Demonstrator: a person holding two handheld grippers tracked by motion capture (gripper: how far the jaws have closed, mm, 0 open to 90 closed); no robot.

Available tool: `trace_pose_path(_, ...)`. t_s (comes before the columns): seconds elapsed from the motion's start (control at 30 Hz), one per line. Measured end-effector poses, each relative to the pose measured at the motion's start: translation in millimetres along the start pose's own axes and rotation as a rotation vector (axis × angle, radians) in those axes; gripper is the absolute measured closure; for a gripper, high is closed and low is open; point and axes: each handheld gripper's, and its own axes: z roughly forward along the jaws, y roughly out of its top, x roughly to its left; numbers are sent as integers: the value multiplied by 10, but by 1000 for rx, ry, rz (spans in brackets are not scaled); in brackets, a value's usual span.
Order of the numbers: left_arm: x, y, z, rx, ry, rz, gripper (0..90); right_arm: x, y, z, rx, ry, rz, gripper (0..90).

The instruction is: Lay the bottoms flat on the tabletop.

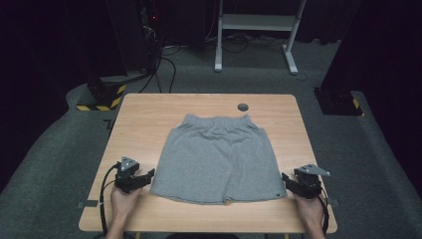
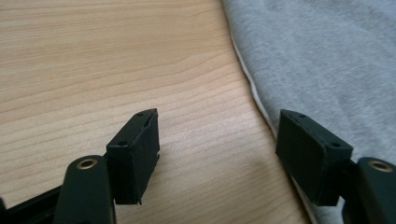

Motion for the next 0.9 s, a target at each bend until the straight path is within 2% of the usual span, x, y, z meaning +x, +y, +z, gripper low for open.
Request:
trace_pose_path(0.13,-12,-12,23,17,21,21,306,19,-2,2,9,-12,-14,440)
trace_pose_path(0.33,-41,-13,42,19,46,43,294,-7,0,11,16,-1,4,393)
trace_pose_path(0.5,-39,-14,44,23,53,31,258,-3,0,12,17,-4,6,389)
trace_pose_path(0.9,-44,-15,44,24,56,31,256,4,-1,12,15,-5,6,384)
